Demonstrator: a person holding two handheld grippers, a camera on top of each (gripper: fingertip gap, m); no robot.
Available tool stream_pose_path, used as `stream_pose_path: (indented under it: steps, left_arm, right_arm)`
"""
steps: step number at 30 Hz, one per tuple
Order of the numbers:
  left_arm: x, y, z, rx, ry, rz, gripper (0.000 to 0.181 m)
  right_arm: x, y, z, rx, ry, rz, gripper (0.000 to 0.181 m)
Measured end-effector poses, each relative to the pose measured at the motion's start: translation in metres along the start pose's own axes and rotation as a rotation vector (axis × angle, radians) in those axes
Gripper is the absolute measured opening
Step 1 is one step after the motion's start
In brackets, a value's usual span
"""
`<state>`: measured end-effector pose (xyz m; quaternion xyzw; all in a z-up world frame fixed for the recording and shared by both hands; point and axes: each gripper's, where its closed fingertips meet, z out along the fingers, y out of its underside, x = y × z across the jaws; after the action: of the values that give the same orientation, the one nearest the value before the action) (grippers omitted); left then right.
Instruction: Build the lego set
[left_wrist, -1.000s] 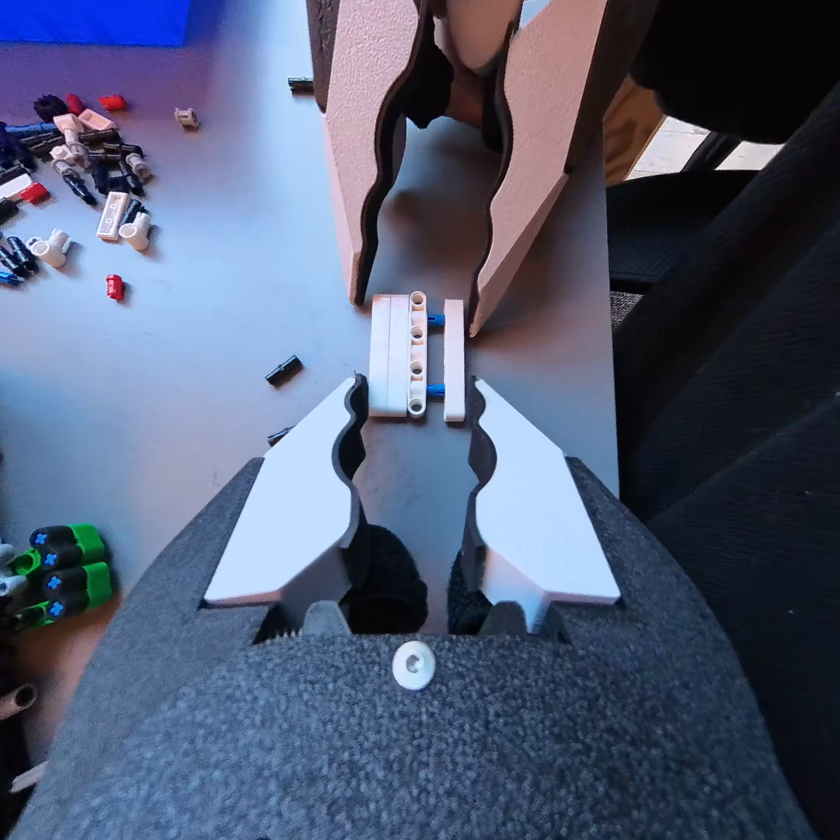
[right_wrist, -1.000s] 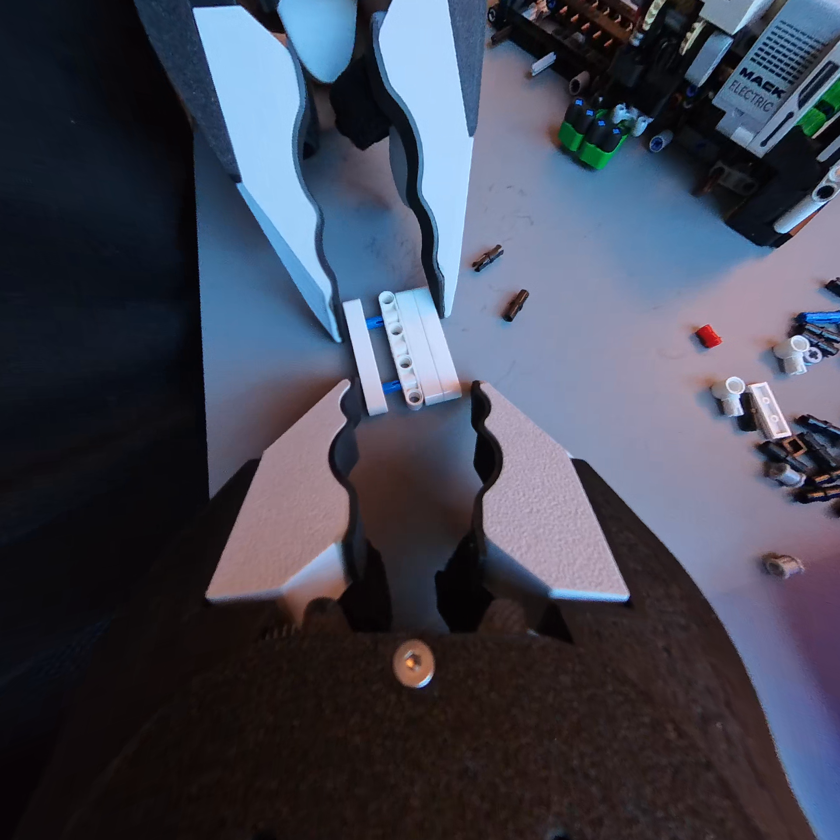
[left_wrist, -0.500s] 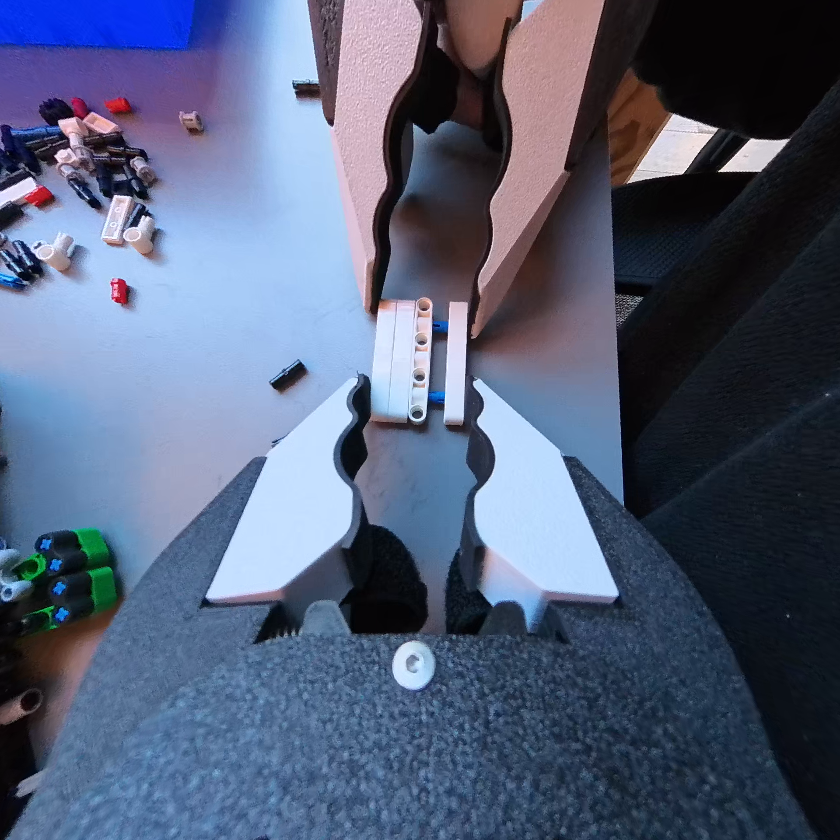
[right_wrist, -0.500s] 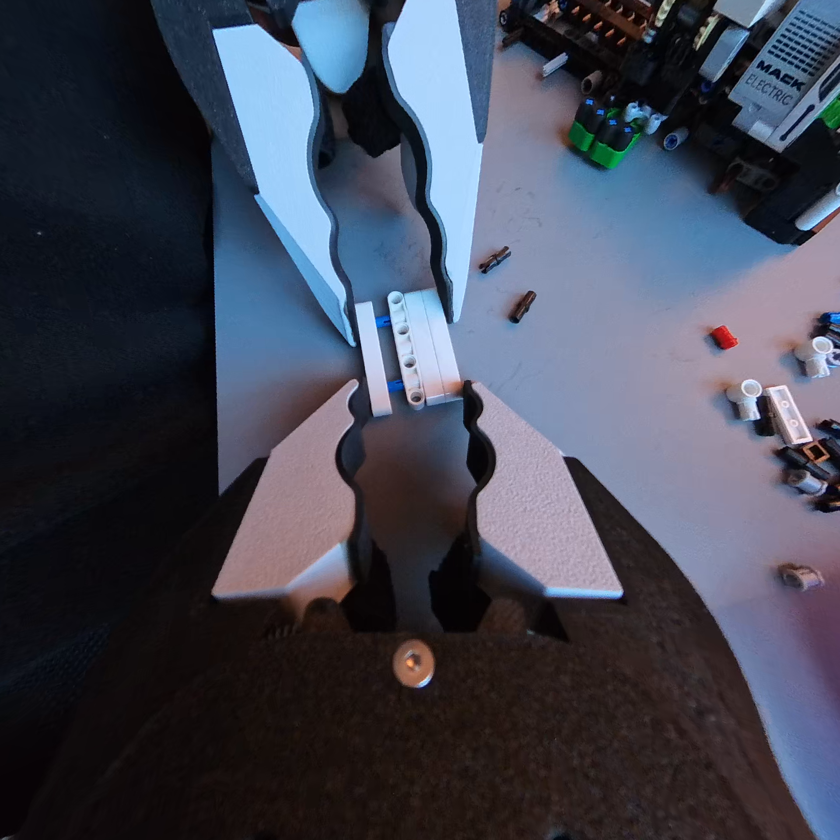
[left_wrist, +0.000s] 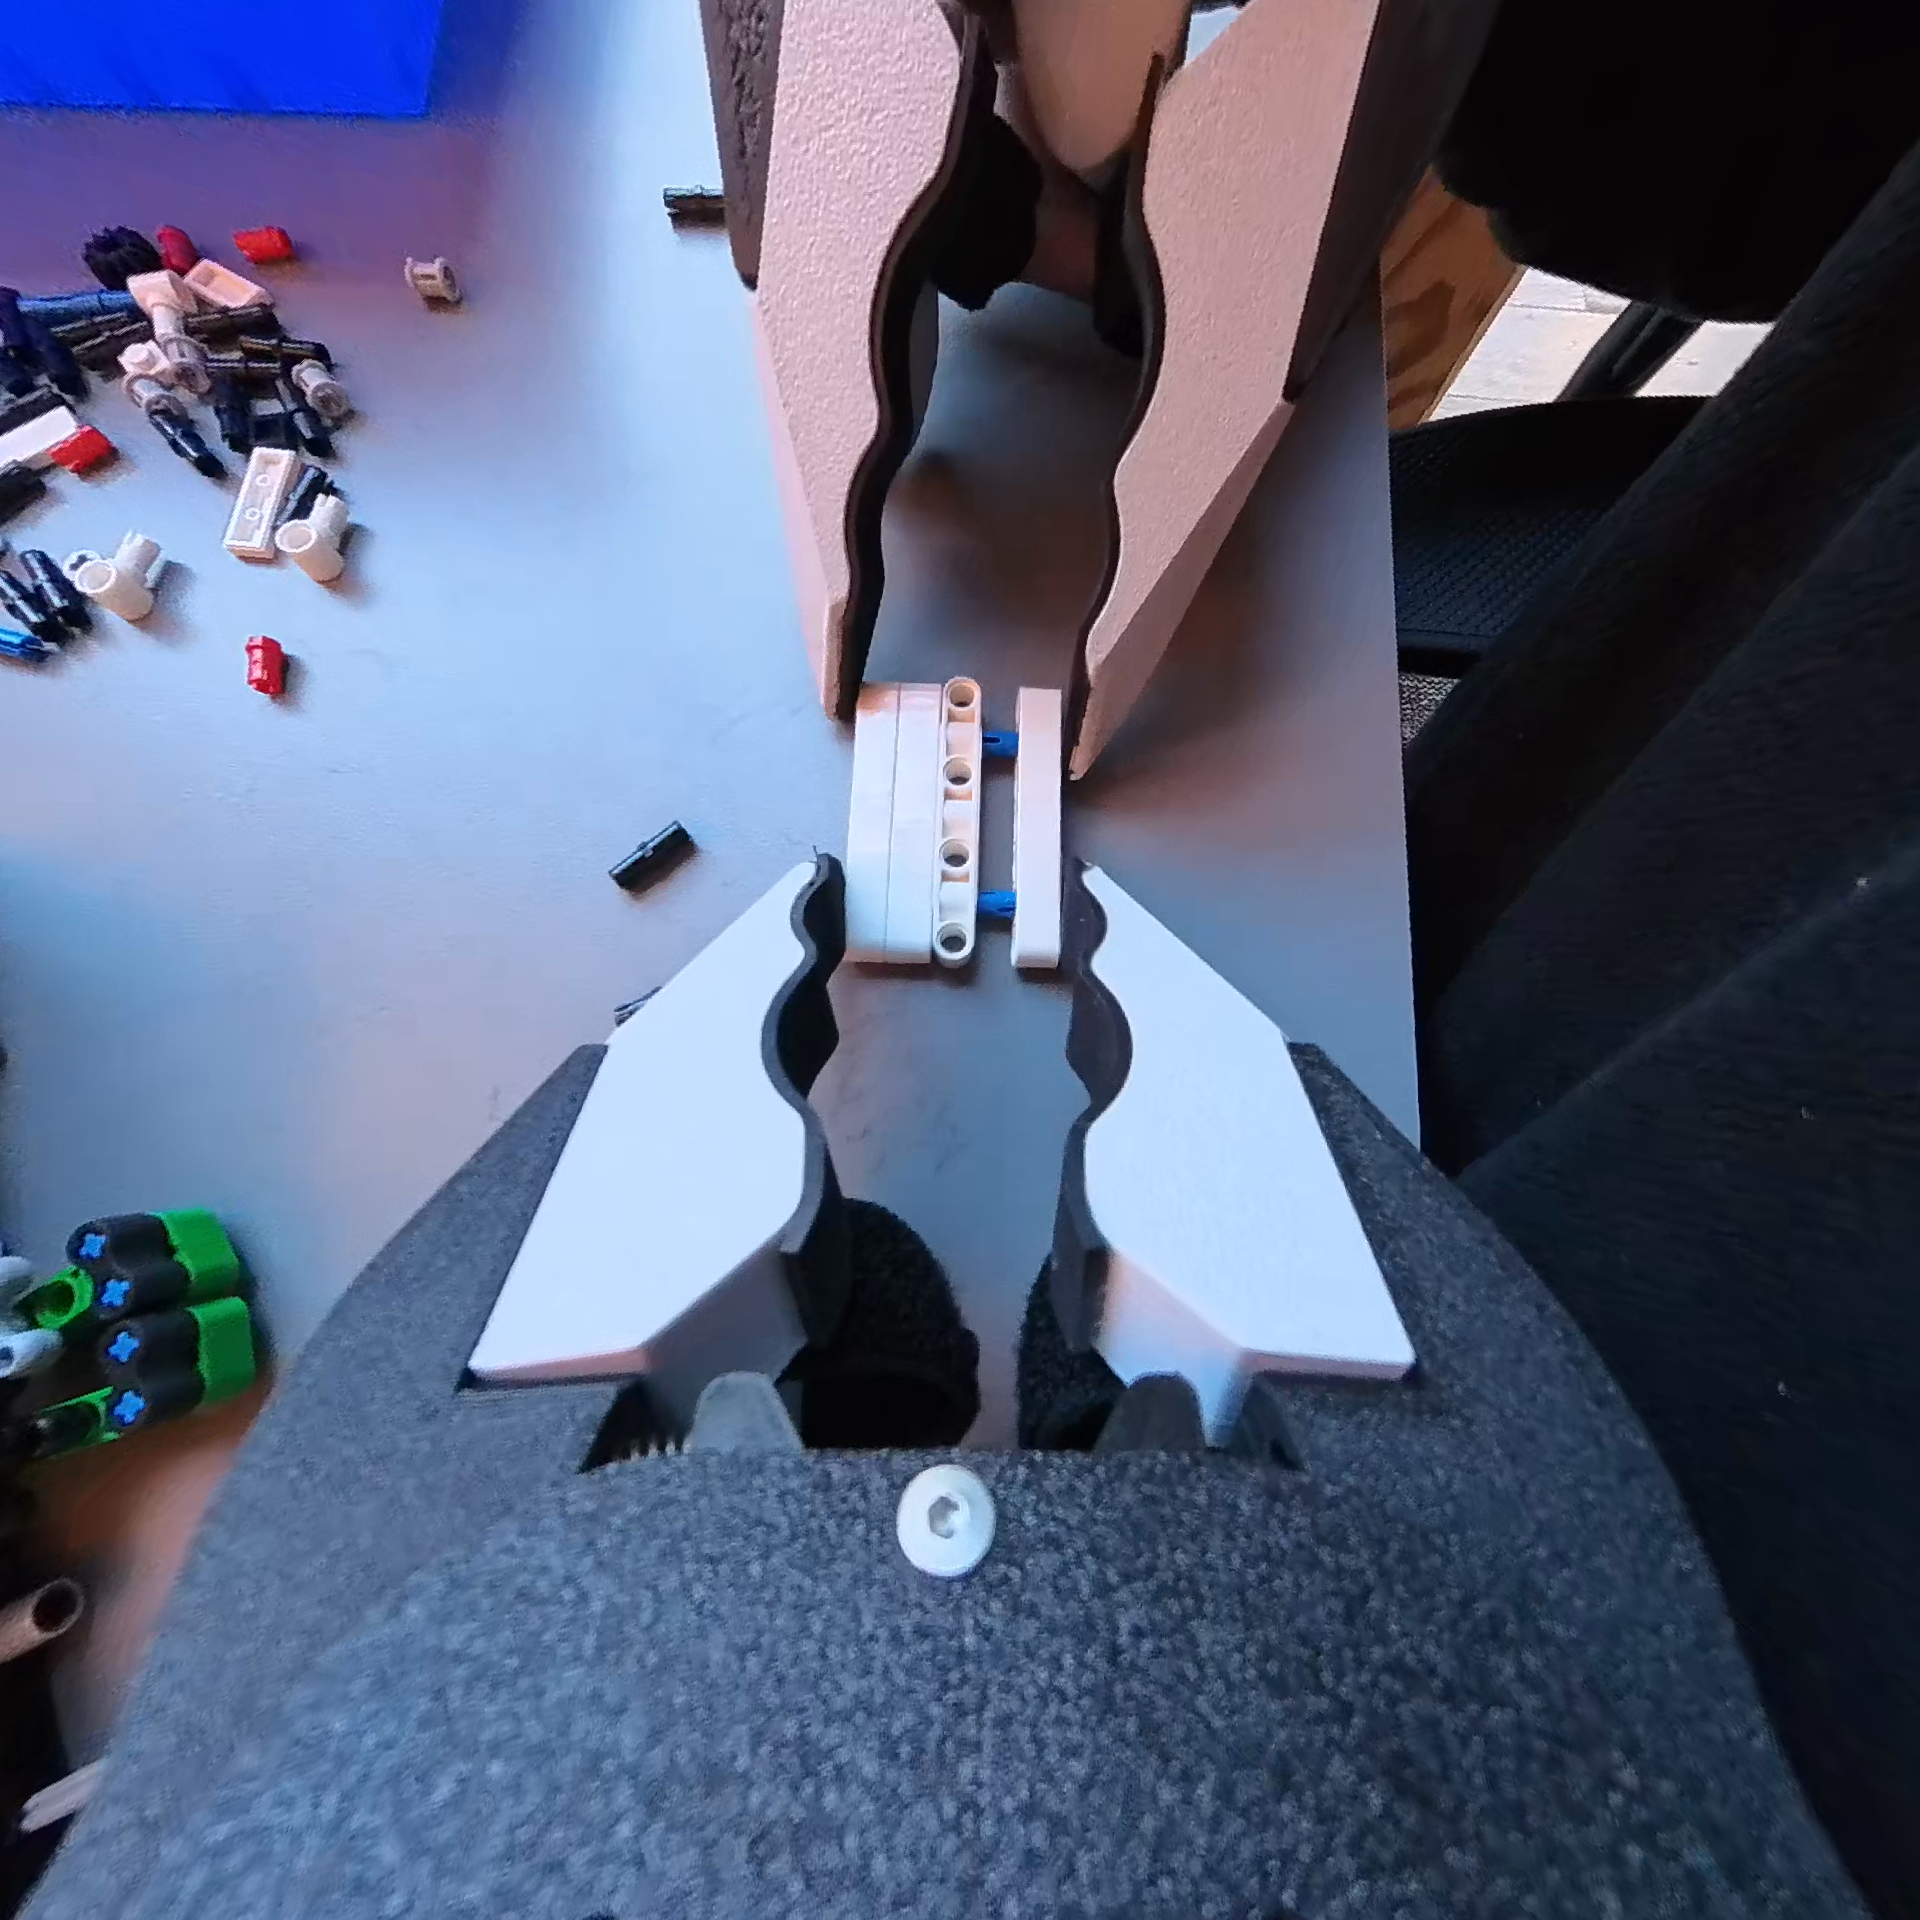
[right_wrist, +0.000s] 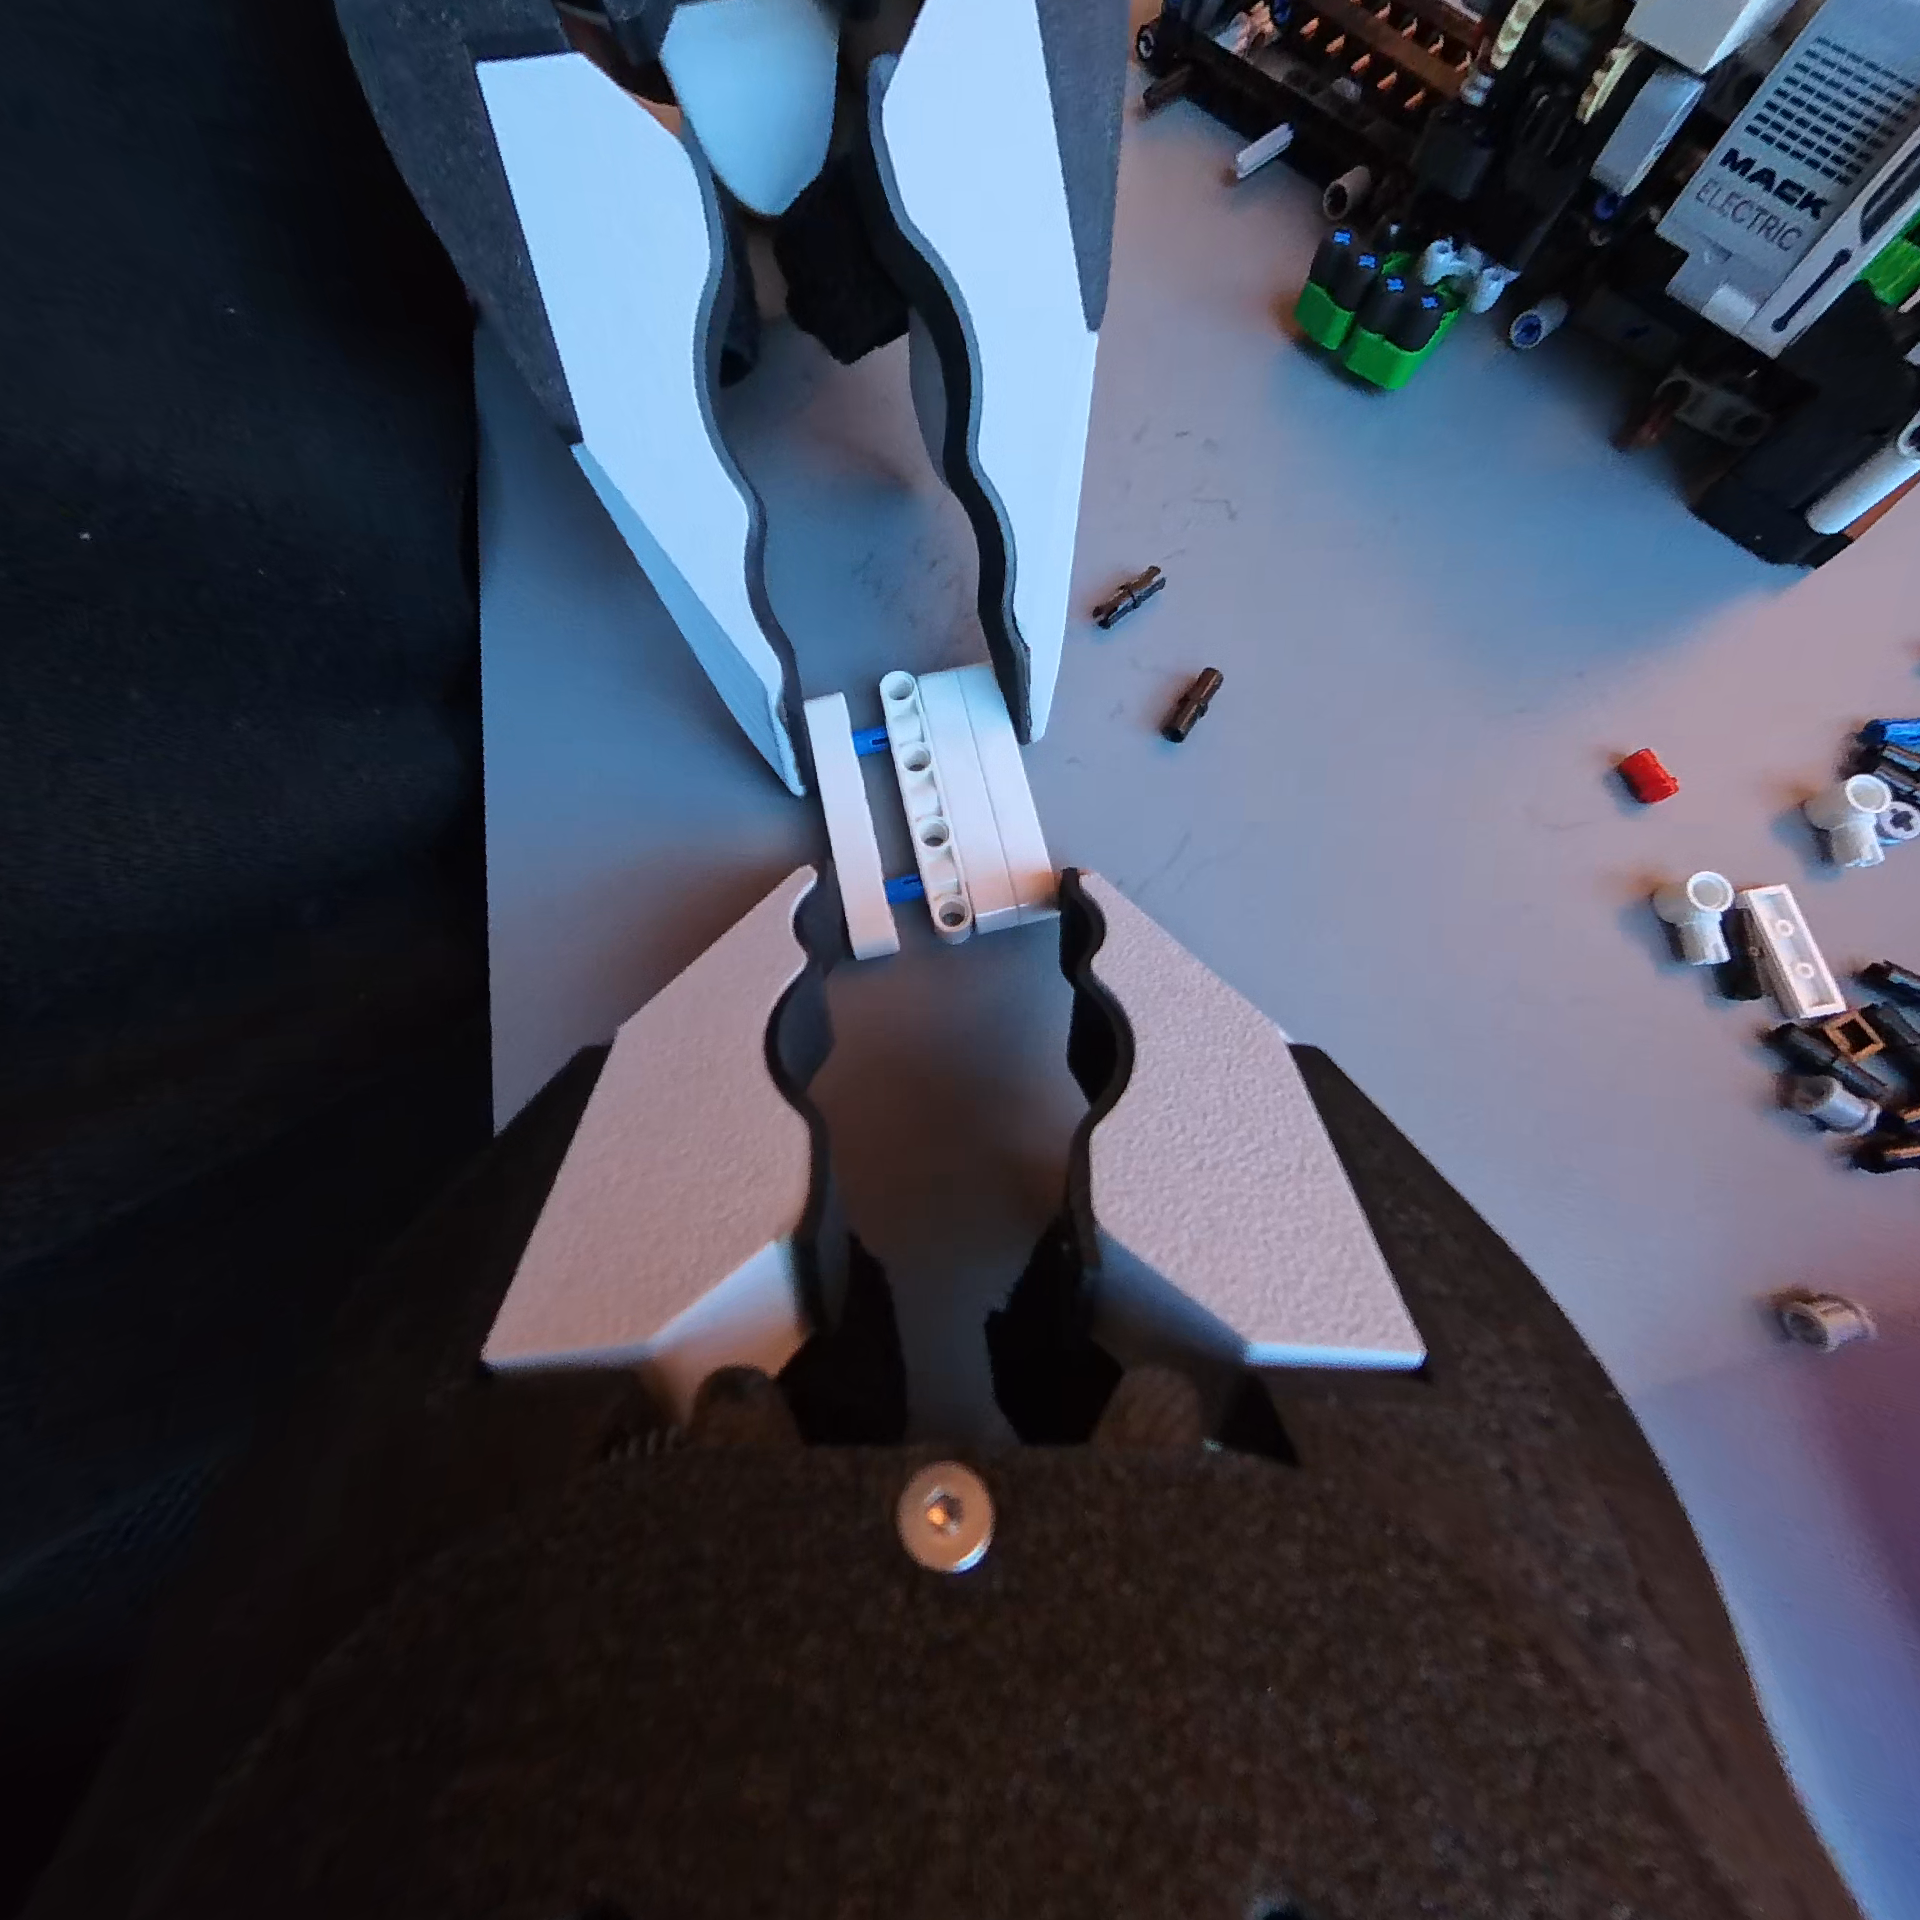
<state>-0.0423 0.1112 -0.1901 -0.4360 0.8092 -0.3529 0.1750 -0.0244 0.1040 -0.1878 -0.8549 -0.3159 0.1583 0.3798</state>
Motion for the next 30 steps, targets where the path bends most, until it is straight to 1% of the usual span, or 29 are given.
stream_pose_path:
  steps: [16, 27, 30]
  left_arm:
    - [-0.0005, 0.0005, 0.0003, 0.007, -0.005, 0.003, 0.039]
    - [-0.0007, 0.0007, 0.0004, 0.022, 0.017, 0.001, 0.039]
    - [-0.0007, 0.0006, 0.0004, 0.023, 0.02, 0.004, 0.039]
  right_arm:
    - [-0.0001, 0.0009, 0.0008, -0.003, 0.012, -0.019, 0.041]
    - [-0.0004, 0.0003, 0.0008, -0.001, 0.004, -0.006, 0.041]
    - [-0.0019, 0.0003, 0.0006, -0.008, 0.0, -0.021, 0.044]
